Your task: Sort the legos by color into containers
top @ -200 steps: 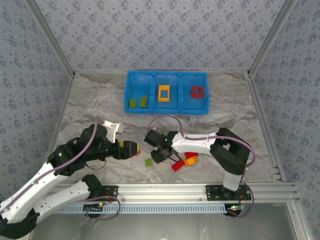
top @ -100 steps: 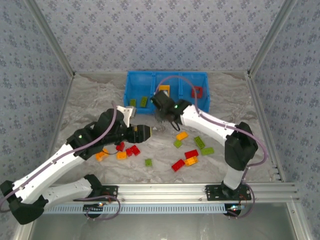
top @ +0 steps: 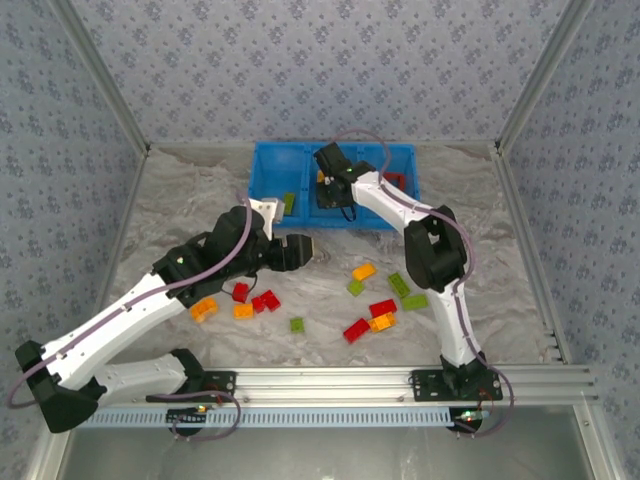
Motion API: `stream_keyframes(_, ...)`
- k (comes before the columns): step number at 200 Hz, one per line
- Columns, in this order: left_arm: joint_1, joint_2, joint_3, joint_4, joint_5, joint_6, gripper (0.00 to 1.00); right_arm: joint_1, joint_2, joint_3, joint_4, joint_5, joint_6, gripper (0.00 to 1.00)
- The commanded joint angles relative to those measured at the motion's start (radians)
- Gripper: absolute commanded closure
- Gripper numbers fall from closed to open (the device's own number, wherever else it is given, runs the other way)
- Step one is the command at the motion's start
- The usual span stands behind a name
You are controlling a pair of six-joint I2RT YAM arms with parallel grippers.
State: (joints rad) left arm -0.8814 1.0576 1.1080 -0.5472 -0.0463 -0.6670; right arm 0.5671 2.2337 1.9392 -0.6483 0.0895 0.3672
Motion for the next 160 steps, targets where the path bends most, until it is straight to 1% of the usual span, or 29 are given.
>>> stream_keyframes(1,-0.013,-0.005,-0.002,0.026,-0.019,-0.002,0.24,-0.008,0.045,0.07,-0.032,-0.102,0.026,0.7)
stream_keyframes(21,-0.019,-0.009,-0.005,0.019,-0.027,-0.004,0.24,-0.009,0.066,0.071,-0.026,-0.124,0.036,0.68)
stream_keyframes(34,-0.022,-0.011,-0.002,0.016,-0.03,-0.005,0.24,-0.008,0.073,0.068,-0.024,-0.133,0.045,0.65)
stream_keyframes(58,-0.026,-0.011,0.003,0.005,-0.032,-0.005,0.24,-0.007,0.06,0.054,-0.023,-0.124,0.05,0.52)
stream_keyframes(84,-0.031,-0.013,0.011,-0.007,-0.04,-0.002,0.24,-0.001,0.004,0.037,-0.015,-0.097,0.038,0.45)
stream_keyframes(110,-0.036,-0.016,0.013,-0.02,-0.05,-0.006,0.24,0.005,-0.054,0.03,-0.023,-0.076,0.026,0.44)
stream_keyframes(132,-0.038,-0.023,0.015,-0.048,-0.068,-0.02,0.25,0.011,-0.128,0.007,-0.021,-0.046,0.015,0.48)
stream_keyframes(156,-0.038,-0.028,0.032,-0.124,-0.124,-0.053,0.25,0.033,-0.25,-0.077,0.022,0.012,-0.008,0.49)
stream_keyframes(160,-0.038,-0.029,0.035,-0.157,-0.133,-0.057,0.25,0.039,-0.271,-0.096,0.035,0.019,-0.014,0.49)
